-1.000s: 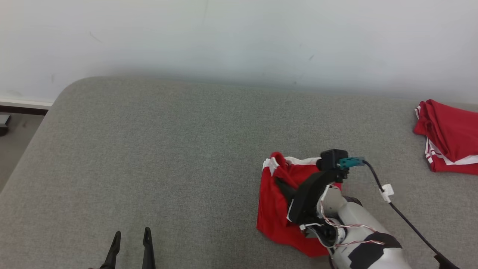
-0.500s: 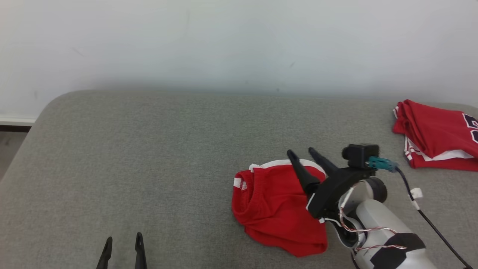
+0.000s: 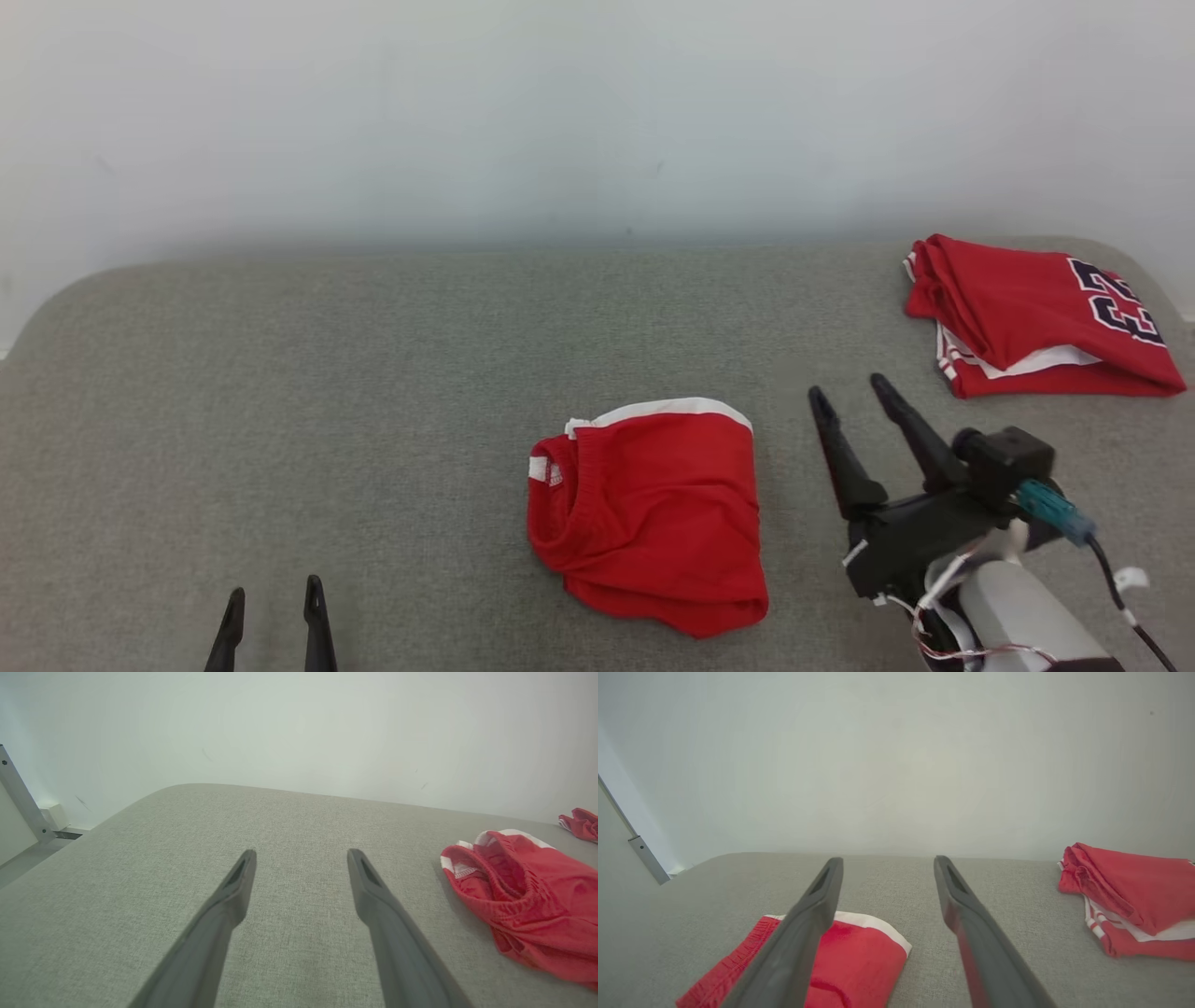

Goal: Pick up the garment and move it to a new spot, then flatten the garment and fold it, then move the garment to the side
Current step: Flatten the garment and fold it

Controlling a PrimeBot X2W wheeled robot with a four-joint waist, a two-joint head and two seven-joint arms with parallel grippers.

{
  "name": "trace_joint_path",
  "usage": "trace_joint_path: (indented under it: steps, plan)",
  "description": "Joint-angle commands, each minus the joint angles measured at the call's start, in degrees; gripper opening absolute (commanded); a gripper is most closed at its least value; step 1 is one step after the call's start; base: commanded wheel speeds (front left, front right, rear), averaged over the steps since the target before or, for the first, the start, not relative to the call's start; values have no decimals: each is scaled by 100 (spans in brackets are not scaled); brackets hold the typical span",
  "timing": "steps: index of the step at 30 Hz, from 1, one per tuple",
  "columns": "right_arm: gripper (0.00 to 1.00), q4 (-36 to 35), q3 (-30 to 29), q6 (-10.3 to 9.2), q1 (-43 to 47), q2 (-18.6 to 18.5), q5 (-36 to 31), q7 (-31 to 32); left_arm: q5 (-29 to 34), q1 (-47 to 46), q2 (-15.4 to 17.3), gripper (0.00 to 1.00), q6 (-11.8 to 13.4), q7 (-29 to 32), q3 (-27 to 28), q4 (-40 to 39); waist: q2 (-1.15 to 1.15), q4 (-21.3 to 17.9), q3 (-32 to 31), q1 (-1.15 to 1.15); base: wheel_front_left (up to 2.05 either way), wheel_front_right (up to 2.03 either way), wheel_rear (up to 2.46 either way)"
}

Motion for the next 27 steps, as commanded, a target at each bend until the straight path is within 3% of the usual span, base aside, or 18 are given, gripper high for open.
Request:
trace_joint_path:
  steps: [1, 7, 12, 20, 27]
  plan:
    - [100, -196, -201, -11, 156, 59, -197, -28, 38, 47, -7, 100, 10, -18, 15, -30, 0, -106, -13, 0, 0, 0, 0]
    - [100, -1079, -1216, -11, 980, 407, -979, -21, 112, 51, -6, 100, -4, -17, 8, -49, 0, -224, -10, 0, 0, 0, 0]
    - [100, -1704, -1721, -11, 1563, 737, -1462, -23, 170, 78, -6, 100, 7, -18, 31, -86, 0, -298, -19, 0, 0, 0, 0]
    - [100, -2151, -1970, -11, 2141, 1104, -1659, -22, 417, 132, -5, 100, -79, -18, -25, -200, 0, -318, -18, 0, 0, 0, 0]
    - [100, -2108, -1999, -11, 2406, 1244, -1810, -24, 468, 233, -6, 100, -95, -17, 47, -227, 0, -265, -25, 0, 0, 0, 0]
